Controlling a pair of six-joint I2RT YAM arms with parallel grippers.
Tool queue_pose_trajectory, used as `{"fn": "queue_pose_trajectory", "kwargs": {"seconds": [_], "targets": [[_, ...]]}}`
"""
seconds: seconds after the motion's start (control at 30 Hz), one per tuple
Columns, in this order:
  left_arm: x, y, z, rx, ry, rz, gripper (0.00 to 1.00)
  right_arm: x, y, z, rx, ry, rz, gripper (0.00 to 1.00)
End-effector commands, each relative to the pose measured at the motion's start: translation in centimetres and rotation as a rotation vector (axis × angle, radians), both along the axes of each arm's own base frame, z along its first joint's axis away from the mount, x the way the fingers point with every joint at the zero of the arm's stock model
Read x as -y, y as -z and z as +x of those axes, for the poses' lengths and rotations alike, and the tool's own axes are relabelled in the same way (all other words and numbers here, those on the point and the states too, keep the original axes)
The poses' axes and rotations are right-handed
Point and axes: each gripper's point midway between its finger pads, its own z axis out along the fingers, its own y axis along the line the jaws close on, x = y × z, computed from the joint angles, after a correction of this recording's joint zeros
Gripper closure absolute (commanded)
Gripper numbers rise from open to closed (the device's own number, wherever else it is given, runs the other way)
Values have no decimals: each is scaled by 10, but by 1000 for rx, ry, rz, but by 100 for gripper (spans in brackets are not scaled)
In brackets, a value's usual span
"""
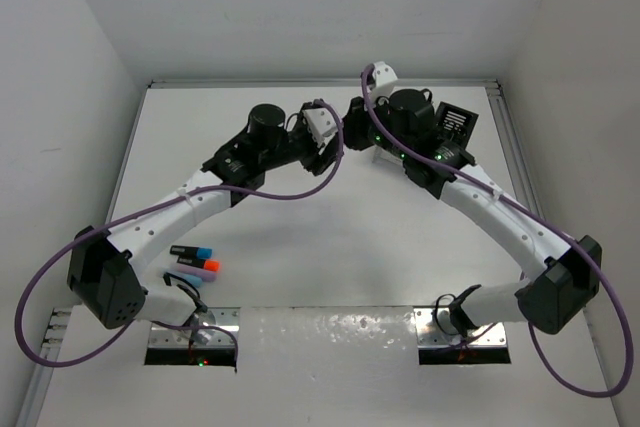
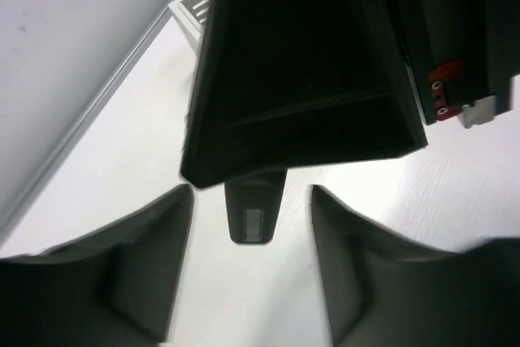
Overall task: Sort the stationery into containers
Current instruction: Pick up the pen from the corner of the board, then place the pen in the storage box.
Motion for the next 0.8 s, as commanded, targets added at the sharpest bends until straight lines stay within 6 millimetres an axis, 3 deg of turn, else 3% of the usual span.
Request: {"fn": "queue_pose_trajectory", "kwargs": {"seconds": [0.0, 0.07, 0.17, 0.2, 0.23, 0.27, 0.3, 0.37, 0.4, 0.57, 0.77], "targets": [[1, -40, 3, 80, -26, -111, 38, 15, -12, 16, 29, 45, 21, 100], [0, -39, 4, 79, -38, -115, 13, 25, -10, 21, 20, 71, 11, 100], [-6, -40, 9, 84, -72, -123, 0, 56, -6, 37, -15, 147, -19, 100], [-8, -40, 10, 79, -78, -128, 0, 77, -13, 49, -20, 199, -17, 100], [-12, -40, 13, 78, -91, -131, 0, 78, -5, 45, -70, 197, -38, 100], [-15, -40, 15, 77, -103, -133, 0, 96, 2, 56, -120, 243, -28, 100], [-18, -37, 15, 72, -112, -129, 0, 117, -4, 65, -132, 292, -8, 100], [-24, -35, 18, 70, -129, -127, 0, 132, 17, 69, -262, 336, 27, 100], [-28, -33, 19, 69, -140, -125, 0, 151, 17, 77, -290, 381, 52, 100], [-39, -28, 21, 61, -168, -123, 0, 173, 43, 94, -484, 430, 203, 100], [-48, -27, 21, 59, -187, -126, 0, 184, 55, 111, -527, 487, 353, 100]]}}
